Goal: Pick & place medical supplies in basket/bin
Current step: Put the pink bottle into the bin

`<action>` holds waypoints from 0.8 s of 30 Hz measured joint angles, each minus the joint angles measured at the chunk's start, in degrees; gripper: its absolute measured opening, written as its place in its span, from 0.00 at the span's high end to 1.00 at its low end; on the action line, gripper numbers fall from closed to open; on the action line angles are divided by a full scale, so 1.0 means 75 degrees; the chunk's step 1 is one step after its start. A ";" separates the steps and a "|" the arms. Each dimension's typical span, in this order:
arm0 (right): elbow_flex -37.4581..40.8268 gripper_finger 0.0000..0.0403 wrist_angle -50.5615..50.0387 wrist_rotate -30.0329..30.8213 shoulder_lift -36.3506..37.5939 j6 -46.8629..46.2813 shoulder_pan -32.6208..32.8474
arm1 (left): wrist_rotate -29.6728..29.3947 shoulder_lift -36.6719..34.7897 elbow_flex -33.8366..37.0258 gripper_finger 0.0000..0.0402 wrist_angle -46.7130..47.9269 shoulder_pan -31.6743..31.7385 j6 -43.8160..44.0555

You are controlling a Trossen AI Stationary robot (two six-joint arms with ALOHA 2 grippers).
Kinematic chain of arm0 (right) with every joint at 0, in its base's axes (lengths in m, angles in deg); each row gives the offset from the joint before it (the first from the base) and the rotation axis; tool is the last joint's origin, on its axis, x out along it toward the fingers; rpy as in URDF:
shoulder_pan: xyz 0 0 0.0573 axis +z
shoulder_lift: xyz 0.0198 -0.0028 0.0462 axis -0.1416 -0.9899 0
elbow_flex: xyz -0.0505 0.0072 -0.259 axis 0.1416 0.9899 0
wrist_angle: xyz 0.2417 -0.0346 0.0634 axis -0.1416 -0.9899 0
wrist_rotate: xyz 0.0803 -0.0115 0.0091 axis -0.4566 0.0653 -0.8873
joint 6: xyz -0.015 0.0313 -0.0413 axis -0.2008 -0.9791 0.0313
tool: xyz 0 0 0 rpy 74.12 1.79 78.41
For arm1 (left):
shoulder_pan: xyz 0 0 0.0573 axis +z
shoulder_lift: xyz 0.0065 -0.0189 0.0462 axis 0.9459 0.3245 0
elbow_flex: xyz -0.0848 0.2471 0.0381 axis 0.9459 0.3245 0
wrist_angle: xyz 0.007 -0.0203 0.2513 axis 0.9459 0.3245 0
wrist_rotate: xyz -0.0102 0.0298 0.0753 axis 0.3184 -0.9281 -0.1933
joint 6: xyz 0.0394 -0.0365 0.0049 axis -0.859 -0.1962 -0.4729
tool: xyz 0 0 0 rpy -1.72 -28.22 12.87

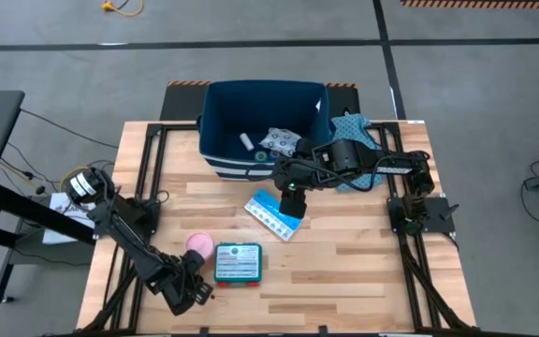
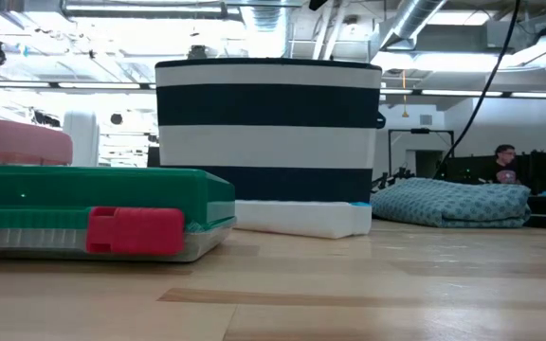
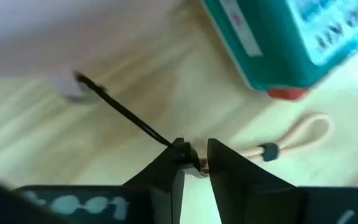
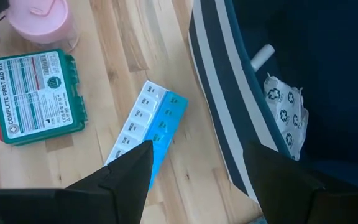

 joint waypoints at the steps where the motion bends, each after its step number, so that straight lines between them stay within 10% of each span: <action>1: 0.0000 0.39 0.0006 0.0000 0.0000 0.0032 0.0000 | -0.0065 0.0000 -0.0073 0.87 0.0003 -0.0049 0.0002; 24: 0.0000 0.39 0.0364 0.0012 0.0000 0.1531 -0.0020 | -0.2586 -0.0003 -0.3644 0.91 0.5649 0.0611 -0.0194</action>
